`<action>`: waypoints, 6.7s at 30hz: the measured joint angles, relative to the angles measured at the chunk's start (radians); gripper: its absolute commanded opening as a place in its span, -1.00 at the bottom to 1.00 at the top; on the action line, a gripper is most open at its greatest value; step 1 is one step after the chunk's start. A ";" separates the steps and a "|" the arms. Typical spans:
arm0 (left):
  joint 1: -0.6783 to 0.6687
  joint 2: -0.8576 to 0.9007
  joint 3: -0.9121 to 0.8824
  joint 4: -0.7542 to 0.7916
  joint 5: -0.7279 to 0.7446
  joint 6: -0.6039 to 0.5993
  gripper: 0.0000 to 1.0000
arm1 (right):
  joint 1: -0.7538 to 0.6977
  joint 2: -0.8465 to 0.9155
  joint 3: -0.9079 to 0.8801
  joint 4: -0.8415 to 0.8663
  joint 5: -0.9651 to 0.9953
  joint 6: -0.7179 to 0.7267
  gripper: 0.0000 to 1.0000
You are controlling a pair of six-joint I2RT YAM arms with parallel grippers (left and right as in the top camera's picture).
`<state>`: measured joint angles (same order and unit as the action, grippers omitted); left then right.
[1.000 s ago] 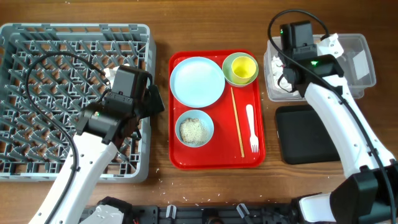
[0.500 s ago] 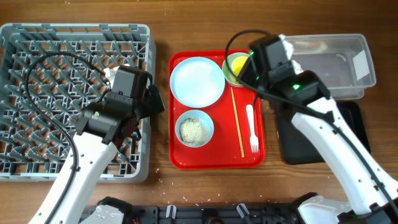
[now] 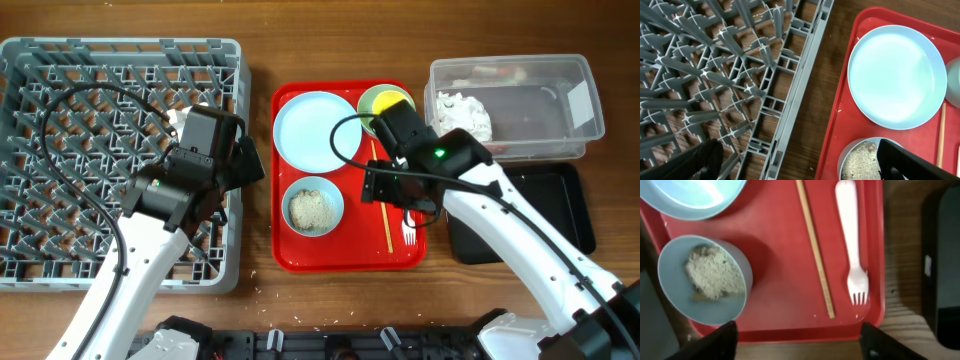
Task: Sort waste into correct bins and load items into the dishwasher rack
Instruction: 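Move the right gripper down and grasp the rim of the rice bowl, then lift the rice bowl and carry it over the black tray, then tip the bowl to pour the rice onto the black tray, then return the empty bowl to the red tray and release it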
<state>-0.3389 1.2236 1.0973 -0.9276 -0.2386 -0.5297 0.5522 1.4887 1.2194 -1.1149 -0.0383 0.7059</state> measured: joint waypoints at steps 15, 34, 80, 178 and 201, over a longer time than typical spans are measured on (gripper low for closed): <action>0.000 0.000 0.000 0.004 0.000 0.000 1.00 | 0.002 0.000 -0.002 0.065 -0.242 -0.110 0.64; 0.634 -0.001 0.000 -0.034 0.020 -0.142 1.00 | 0.423 0.214 -0.005 0.432 0.066 -0.003 0.14; 0.634 -0.001 0.000 -0.034 0.021 -0.142 1.00 | 0.180 0.084 0.119 -0.009 0.349 0.312 -0.91; 0.634 -0.001 0.000 -0.035 0.027 -0.142 1.00 | -1.371 -0.610 -0.573 0.301 -0.968 -0.233 -0.91; 0.635 -0.002 0.000 -0.034 0.027 -0.142 1.00 | 0.412 -0.016 -0.371 0.731 0.163 0.177 -0.68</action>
<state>0.2958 1.2217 1.0977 -0.9619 -0.2115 -0.6720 0.9642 1.4727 0.8486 -0.3836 0.1242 0.8829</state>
